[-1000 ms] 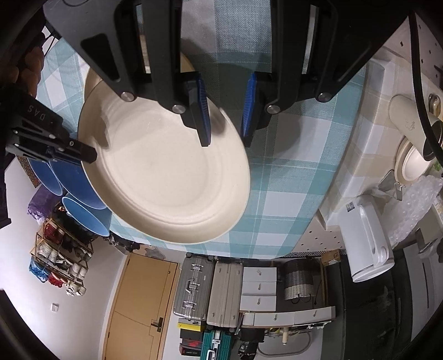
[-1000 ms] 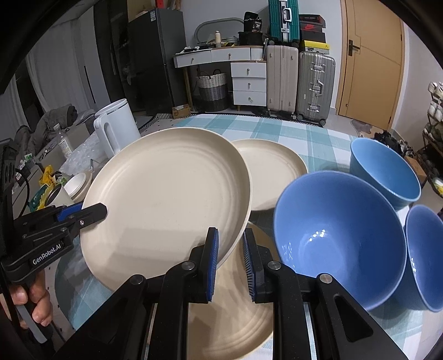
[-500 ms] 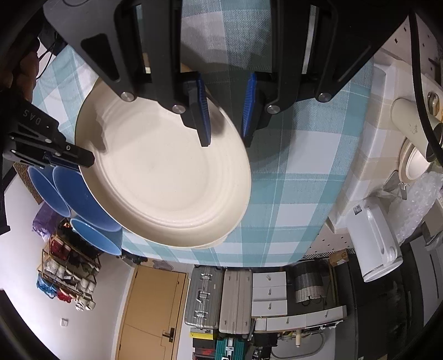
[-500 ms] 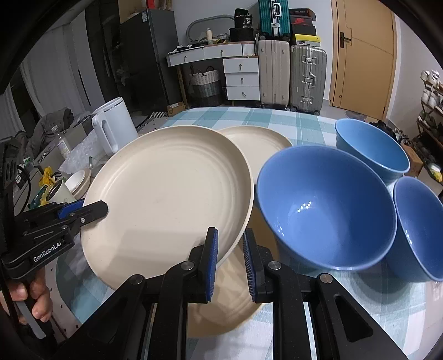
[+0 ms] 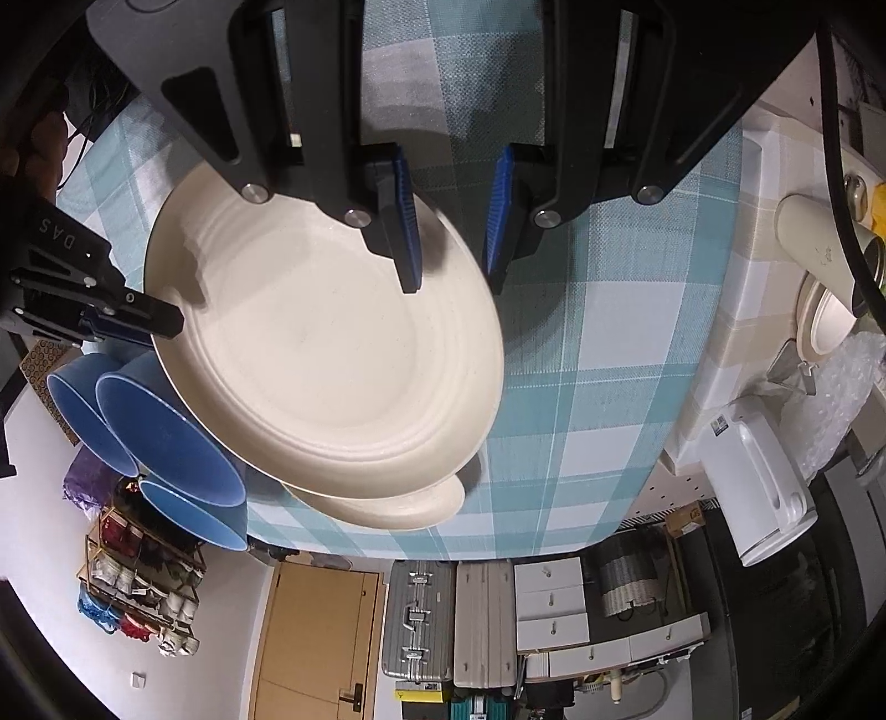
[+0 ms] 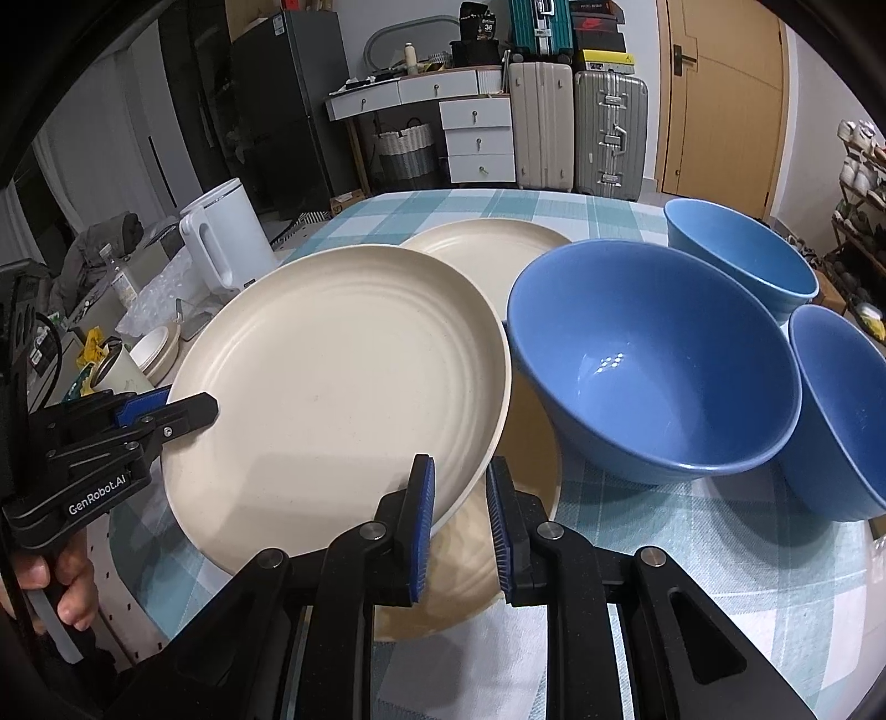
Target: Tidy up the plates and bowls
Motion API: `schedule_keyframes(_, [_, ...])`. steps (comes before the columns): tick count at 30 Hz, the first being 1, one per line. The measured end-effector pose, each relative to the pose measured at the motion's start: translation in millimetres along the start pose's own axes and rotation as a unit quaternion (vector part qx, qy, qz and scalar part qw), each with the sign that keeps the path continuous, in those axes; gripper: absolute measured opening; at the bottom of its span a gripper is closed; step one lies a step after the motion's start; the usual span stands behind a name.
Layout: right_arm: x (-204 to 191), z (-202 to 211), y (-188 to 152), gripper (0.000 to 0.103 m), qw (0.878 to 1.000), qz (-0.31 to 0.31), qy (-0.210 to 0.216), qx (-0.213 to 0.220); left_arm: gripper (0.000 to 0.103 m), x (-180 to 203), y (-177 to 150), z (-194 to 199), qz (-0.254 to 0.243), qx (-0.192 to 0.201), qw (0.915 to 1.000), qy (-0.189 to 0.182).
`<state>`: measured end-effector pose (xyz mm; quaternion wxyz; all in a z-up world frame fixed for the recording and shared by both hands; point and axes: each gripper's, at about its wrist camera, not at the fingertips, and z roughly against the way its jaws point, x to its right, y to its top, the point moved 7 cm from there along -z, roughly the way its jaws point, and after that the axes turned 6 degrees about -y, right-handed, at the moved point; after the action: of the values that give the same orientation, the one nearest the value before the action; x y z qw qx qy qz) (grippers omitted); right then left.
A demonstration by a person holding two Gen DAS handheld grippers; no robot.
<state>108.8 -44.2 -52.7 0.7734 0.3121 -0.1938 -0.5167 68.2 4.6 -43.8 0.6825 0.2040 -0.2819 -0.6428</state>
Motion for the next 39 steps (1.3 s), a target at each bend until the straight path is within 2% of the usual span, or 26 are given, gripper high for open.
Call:
schedule_keyframes(20, [3.1, -16.7, -12.6, 0.019, 0.999, 0.005, -0.030, -0.029, 0.020, 11.0, -9.5, -38.2, -0.036, -0.035, 0.9986, 0.018])
schedule_keyframes(35, [4.8, -17.6, -22.5, 0.019, 0.998, 0.018, -0.055, -0.023, 0.023, 21.7, -18.2, -50.7, -0.070, -0.053, 0.9952, 0.044])
schedule_keyframes(37, [4.2, -18.4, -23.7, 0.019, 0.998, 0.023, -0.060, -0.019, 0.024, 26.6, -20.6, -52.6, -0.076, -0.058, 0.9947, 0.036])
schedule_keyframes(39, [-1.3, -17.7, -25.2, 0.019, 0.999, 0.028, -0.042, -0.017, 0.024, 29.1, -22.2, -54.5, -0.088, -0.059, 0.9932, 0.047])
